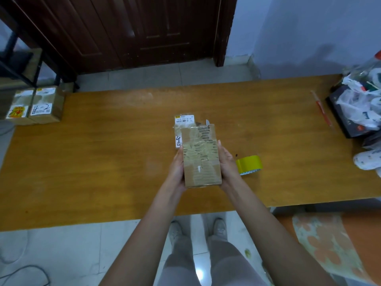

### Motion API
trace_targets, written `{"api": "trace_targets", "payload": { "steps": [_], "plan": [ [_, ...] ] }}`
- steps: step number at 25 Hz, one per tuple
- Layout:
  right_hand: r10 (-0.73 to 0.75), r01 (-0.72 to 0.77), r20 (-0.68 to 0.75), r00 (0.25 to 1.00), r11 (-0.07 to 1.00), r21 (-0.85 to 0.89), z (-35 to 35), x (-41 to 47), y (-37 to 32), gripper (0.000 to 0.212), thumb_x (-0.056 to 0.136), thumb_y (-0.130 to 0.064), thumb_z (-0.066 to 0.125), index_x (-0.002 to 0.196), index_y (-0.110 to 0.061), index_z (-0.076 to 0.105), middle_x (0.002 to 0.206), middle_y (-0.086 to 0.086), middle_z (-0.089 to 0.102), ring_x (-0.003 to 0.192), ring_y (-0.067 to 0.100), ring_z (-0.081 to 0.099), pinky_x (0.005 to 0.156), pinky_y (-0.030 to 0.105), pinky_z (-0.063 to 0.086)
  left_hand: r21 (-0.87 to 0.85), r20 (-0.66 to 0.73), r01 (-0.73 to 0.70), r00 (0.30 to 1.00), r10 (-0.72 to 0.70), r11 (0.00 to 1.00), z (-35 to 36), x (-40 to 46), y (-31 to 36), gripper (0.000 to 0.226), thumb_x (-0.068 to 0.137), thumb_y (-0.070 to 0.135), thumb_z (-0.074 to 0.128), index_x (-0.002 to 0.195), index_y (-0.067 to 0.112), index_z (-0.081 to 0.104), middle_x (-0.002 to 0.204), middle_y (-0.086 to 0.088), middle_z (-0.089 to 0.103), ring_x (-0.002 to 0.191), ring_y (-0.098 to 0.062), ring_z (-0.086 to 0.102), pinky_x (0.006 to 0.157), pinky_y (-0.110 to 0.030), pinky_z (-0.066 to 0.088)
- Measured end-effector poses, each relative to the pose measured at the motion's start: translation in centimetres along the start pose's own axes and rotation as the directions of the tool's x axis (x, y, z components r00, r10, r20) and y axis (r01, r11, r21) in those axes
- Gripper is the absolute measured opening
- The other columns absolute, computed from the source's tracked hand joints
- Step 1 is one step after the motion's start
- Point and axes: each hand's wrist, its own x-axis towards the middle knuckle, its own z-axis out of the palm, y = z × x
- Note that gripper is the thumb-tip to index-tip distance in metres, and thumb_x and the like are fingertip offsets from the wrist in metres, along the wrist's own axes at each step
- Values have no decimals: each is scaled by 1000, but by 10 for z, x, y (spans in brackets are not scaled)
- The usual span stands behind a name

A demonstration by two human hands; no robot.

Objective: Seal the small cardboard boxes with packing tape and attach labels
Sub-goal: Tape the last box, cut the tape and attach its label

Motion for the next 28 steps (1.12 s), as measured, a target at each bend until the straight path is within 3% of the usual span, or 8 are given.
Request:
{"api": "trace_targets", "payload": {
  "steps": [4,7,11,14,16,18,22,28],
  "plan": [
    [39,-43,-63,997,998,-53,-5,9,1,25,96,-28,56,95,-7,69,87,12,73,75,21,71,63,31,58,-16,-63,23,998,-24,1000,6,-1,0,26,104,21,41,91,11,61,68,-2,74,59,-16,71,47,-26,54],
    [113,-137,-127,985,970,-200,-5,11,0,28,99,-13,48,77,-11,67,72,7,69,56,17,67,47,23,52,-10,-102,30,994,-31,999,11,-3,1,25,102,14,41,85,9,60,59,0,71,51,-14,69,42,-23,52],
    [-117,54,-145,982,925,-375,-16,11,-22,31,103,-29,42,91,-12,66,80,3,66,61,8,63,53,21,51,-93,-182,-42,983,24,995,0,0,16,26,102,27,44,102,11,64,82,-7,75,70,-22,73,53,-32,57],
    [-367,300,0,930,759,-578,-10,1,-35,25,98,-40,47,96,-24,66,90,-4,69,78,6,66,65,26,54,-35,-339,-51,940,36,998,-8,8,19,34,104,37,41,116,14,64,103,-11,73,89,-26,72,69,-41,60],
    [-346,360,163,924,640,-679,5,-6,-34,30,88,-56,49,103,-34,63,96,-15,68,91,2,65,75,27,55,39,-420,-105,901,112,994,-5,15,17,40,105,36,37,126,10,59,119,-11,68,103,-25,67,88,-43,55],
    [-206,293,211,956,595,-749,17,-8,-26,54,77,-72,50,118,-38,56,99,-26,63,94,-5,62,78,25,54,102,-403,-178,892,205,979,2,16,16,37,106,32,35,124,10,58,123,-8,65,95,-19,65,82,-33,54],
    [18,12,48,999,835,-550,19,8,-15,82,57,-69,75,123,-26,54,108,-7,70,95,13,69,87,40,57,226,-195,-269,929,314,936,8,12,17,27,105,24,36,105,17,62,115,2,71,61,-8,61,52,-21,49],
    [188,-169,25,982,928,-333,-5,26,-4,60,77,-41,75,124,-8,58,108,13,72,96,32,70,85,48,56,363,-286,-303,864,415,881,-1,15,15,7,99,21,50,102,19,57,99,1,69,77,-12,62,59,-15,45]
  ]
}}
